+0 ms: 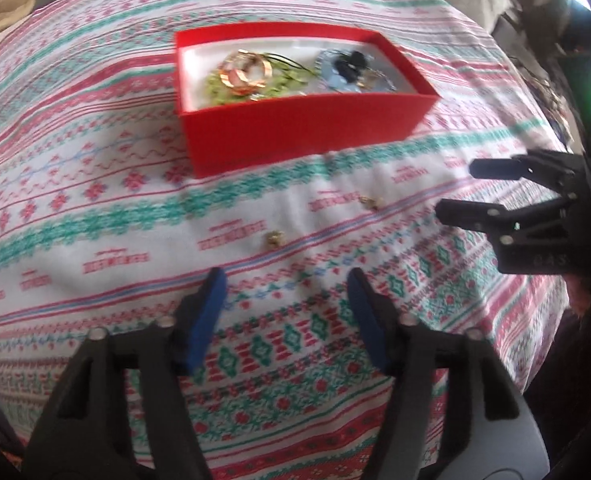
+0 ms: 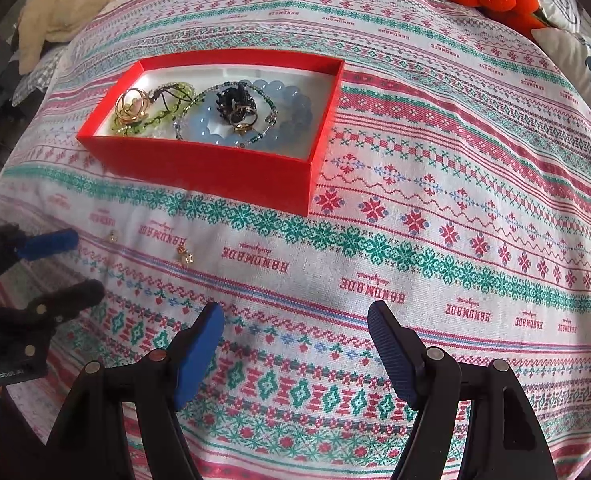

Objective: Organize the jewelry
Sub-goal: 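Reach the left tool to a small gold stud earring and close on it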

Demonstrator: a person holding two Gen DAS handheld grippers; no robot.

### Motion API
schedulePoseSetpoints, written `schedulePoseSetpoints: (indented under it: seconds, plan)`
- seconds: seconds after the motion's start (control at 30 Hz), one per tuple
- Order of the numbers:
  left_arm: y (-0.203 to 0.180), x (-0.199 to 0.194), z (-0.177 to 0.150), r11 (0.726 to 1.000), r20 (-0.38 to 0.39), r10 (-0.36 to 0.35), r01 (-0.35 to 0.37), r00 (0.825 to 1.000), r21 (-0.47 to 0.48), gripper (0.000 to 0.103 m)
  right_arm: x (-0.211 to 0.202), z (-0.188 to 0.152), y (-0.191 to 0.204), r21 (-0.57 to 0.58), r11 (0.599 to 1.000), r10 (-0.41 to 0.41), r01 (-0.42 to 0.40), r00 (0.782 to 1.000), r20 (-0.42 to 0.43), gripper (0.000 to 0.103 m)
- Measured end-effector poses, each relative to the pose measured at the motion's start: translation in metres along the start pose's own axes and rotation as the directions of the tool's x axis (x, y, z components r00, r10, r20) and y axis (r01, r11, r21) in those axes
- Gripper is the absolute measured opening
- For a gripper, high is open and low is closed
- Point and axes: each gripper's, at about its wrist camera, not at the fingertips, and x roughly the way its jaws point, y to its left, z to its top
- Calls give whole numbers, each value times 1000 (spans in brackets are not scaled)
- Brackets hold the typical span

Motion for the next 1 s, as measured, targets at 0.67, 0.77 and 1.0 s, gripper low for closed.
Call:
schedulePoseSetpoints:
  seconds: [0.67, 0.77, 1.0]
  plan:
    - [-8, 25, 17, 999, 13, 39, -39, 999, 13, 19, 0, -26, 32, -87, 996, -12, 11, 1000, -12, 76]
    - [-8, 27, 20, 998, 7, 56, -56, 998, 2, 15, 2, -24, 30, -89, 996, -11, 10, 1000, -12, 76]
    - [-6, 30, 25, 996, -7, 76, -76, 997, -35, 7, 1, -26, 32, -89, 996, -9, 8, 1000, -11, 76]
